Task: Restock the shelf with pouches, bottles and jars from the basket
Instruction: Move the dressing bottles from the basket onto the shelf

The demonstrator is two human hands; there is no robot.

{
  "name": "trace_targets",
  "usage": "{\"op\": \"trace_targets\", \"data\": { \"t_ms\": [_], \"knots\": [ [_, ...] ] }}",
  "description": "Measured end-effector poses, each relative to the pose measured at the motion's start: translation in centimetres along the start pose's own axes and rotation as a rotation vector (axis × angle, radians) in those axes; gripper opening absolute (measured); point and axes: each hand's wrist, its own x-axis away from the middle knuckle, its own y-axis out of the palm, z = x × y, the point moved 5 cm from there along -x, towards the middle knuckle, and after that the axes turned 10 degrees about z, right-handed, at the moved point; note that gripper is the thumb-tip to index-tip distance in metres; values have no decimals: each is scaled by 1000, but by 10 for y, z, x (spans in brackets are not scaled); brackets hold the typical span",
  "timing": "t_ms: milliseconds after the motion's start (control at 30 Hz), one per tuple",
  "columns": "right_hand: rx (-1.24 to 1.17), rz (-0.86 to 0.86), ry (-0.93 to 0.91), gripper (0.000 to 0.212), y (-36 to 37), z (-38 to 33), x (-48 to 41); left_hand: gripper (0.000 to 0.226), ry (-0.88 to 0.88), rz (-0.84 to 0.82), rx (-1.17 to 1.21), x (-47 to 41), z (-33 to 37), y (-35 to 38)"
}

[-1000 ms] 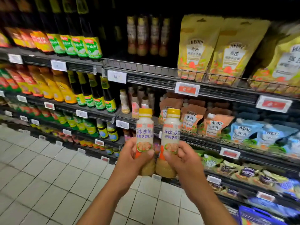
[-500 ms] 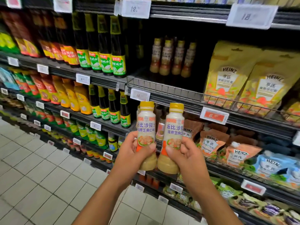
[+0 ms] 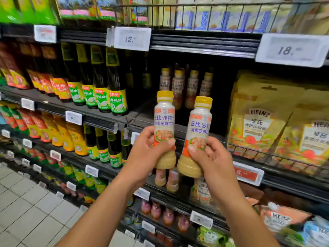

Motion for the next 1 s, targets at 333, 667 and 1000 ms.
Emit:
{"op": "trace_targets", "data": {
  "t_ms": [333, 667, 1000],
  "knots": [
    [78, 76, -98, 35, 7, -28, -85, 43, 67, -57, 5, -86, 17, 31],
    [421, 127, -165, 21, 6, -30, -125, 39, 168, -257, -318, -149, 21, 38],
    [795, 264, 15, 43, -3, -13, -144, 86, 8, -299, -666, -190, -4, 39]
  ]
}}
